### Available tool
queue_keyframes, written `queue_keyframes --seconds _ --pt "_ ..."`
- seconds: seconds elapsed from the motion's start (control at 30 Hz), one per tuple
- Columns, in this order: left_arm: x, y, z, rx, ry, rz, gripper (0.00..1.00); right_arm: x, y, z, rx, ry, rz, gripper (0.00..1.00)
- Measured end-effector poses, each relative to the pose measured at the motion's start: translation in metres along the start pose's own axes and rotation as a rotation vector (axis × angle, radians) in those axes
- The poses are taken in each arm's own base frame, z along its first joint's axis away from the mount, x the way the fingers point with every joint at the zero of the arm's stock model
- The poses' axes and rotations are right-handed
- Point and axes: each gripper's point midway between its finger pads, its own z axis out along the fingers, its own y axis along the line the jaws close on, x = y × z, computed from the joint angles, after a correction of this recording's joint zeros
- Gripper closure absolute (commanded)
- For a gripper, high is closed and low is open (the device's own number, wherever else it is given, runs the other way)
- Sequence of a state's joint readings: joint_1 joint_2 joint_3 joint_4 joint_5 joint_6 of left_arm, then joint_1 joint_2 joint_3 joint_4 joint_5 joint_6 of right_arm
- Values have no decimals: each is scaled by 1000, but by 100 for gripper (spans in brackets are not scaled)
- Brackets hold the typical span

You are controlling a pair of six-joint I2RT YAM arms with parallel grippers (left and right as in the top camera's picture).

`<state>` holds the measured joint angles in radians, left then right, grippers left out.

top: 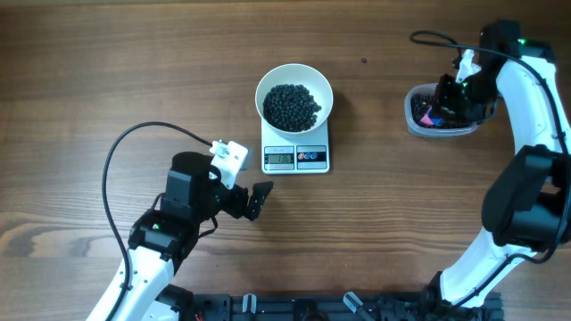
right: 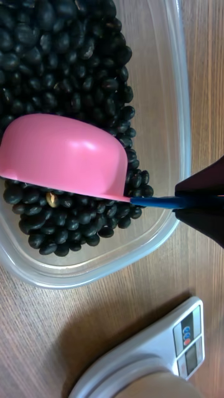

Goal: Scoop item into bowl and weigh 150g on scale
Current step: 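Return the scoop to the tub and scoop more beans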

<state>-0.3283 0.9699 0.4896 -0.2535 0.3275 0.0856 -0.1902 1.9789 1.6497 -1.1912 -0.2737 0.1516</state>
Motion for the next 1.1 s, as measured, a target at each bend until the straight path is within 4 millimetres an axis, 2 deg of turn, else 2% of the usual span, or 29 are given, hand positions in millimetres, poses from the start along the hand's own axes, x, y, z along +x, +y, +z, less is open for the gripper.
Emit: queue_keyframes --seconds 0.3,0.67,0.83,1.1 --pt "0 0 0 0 0 0 0 -6 -22 -11 -90 -12 41 96" --pt "0 0 0 0 0 0 0 -5 -42 -32 -289 -45 -29 96" --pt "0 0 0 0 0 0 0 -1 -35 -41 -393 -59 -91 96" --pt "0 0 0 0 0 0 0 2 -4 -57 -582 -102 -201 96"
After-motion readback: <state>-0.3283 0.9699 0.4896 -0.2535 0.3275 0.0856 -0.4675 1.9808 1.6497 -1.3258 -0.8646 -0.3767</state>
